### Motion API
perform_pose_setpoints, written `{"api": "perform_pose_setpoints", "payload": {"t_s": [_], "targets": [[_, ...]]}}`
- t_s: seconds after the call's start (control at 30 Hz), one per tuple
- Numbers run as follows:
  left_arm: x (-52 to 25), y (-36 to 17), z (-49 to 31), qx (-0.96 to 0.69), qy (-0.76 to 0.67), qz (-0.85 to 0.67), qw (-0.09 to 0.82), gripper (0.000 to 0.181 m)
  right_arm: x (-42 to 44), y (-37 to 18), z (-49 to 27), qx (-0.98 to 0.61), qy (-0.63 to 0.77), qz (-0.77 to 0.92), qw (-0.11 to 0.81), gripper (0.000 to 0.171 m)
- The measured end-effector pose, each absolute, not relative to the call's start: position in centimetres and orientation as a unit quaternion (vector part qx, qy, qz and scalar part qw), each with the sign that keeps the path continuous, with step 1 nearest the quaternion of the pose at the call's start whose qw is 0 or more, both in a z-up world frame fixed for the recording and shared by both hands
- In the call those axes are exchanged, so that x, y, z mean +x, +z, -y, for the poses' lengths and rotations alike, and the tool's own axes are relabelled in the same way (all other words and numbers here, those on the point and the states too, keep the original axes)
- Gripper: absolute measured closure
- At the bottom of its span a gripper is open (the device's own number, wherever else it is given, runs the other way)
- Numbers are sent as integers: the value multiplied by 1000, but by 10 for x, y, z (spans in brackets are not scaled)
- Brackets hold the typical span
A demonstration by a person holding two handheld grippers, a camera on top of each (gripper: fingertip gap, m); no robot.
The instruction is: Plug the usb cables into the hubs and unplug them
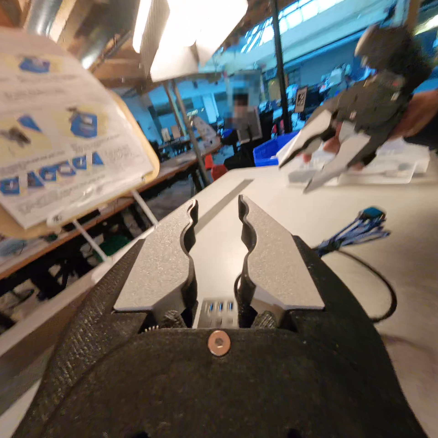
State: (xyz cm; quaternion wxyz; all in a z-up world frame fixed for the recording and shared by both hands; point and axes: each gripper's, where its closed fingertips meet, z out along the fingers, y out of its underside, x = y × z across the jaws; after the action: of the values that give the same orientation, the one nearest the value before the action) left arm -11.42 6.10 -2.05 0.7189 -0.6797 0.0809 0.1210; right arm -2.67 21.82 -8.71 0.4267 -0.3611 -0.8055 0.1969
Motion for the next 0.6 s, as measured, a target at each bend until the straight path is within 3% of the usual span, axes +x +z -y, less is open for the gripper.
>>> {"api": "perform_pose_setpoints", "payload": {"t_s": [0.03, 0.2, 0.33, 0.53, 0.6], "targets": [[-121, -35, -56, -692, 124, -70, 708, 144, -32, -83, -213, -373, 223, 796, 422, 110], [-131, -102, -49, -755, 84, -53, 648, 141, -41, -77, -143, -359, 340, 805, 328, 110], [-146, -132, -50, -799, 145, -66, 580, 138, -56, -75, -90, -347, 386, 814, 260, 109], [-159, -136, -46, -809, 165, -37, 563, 138, -106, -109, -64, -407, 316, 833, 202, 110], [-165, -137, -44, -813, 167, -19, 558, 139, -117, -125, -63, -434, 286, 835, 181, 118]]}}
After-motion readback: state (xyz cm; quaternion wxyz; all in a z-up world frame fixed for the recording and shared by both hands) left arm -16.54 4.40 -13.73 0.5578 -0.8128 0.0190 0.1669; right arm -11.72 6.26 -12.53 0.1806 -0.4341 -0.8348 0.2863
